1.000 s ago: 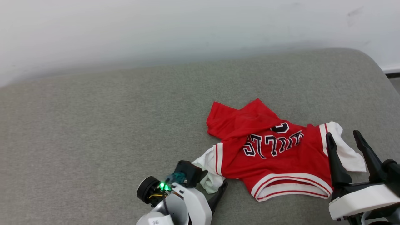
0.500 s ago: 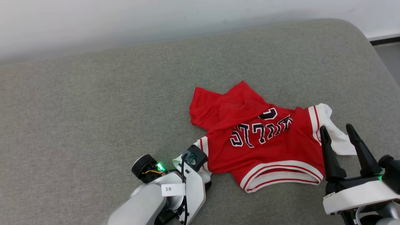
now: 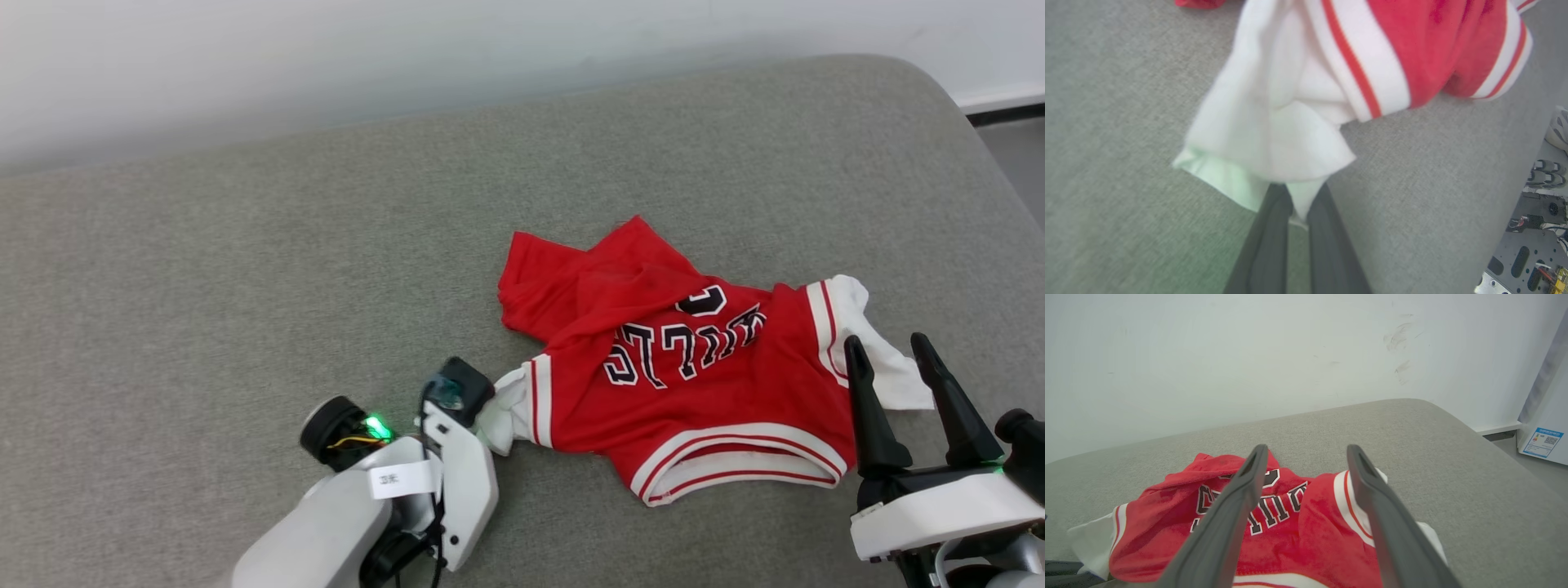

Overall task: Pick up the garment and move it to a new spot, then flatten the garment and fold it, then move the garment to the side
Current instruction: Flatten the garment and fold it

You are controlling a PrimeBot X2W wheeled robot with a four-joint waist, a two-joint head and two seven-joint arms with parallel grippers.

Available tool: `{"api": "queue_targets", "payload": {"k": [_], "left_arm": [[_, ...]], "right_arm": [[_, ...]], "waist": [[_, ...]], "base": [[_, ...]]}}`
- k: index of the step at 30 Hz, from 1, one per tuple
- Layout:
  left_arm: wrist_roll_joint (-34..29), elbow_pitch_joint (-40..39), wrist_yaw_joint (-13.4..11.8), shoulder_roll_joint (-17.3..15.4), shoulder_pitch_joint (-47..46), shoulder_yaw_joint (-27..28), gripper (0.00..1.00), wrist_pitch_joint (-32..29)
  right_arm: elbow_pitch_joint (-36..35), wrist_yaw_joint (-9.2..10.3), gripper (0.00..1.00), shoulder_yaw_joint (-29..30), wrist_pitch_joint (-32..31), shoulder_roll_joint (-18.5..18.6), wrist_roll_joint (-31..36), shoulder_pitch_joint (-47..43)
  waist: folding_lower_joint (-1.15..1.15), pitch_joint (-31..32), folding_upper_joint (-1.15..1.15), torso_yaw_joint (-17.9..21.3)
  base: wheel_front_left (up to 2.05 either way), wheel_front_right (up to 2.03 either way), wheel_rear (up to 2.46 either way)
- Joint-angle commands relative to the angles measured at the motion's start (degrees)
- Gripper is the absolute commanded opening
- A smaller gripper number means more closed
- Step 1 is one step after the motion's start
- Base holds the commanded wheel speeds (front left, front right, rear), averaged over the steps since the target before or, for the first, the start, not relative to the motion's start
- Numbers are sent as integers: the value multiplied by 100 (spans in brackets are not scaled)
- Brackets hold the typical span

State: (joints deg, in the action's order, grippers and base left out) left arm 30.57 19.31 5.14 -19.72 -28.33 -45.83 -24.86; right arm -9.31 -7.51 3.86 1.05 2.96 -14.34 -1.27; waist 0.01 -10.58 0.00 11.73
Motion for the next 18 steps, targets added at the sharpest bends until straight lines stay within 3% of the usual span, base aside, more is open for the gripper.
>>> {"api": "queue_targets", "payload": {"k": [1,18], "left_arm": [[40,-107,-101,-69,126,97,0,100],[860,-1411,-1386,-1059,1747,1297,0,342]], "right_arm": [[0,4,100,27,-15,-14,-14,-8],[-168,4,100,200,-381,-13,34,-299]], "waist": [[-1,101,0,-108],[-1,597,0,-869]], "base": [[0,0,0],[0,0,0]]}}
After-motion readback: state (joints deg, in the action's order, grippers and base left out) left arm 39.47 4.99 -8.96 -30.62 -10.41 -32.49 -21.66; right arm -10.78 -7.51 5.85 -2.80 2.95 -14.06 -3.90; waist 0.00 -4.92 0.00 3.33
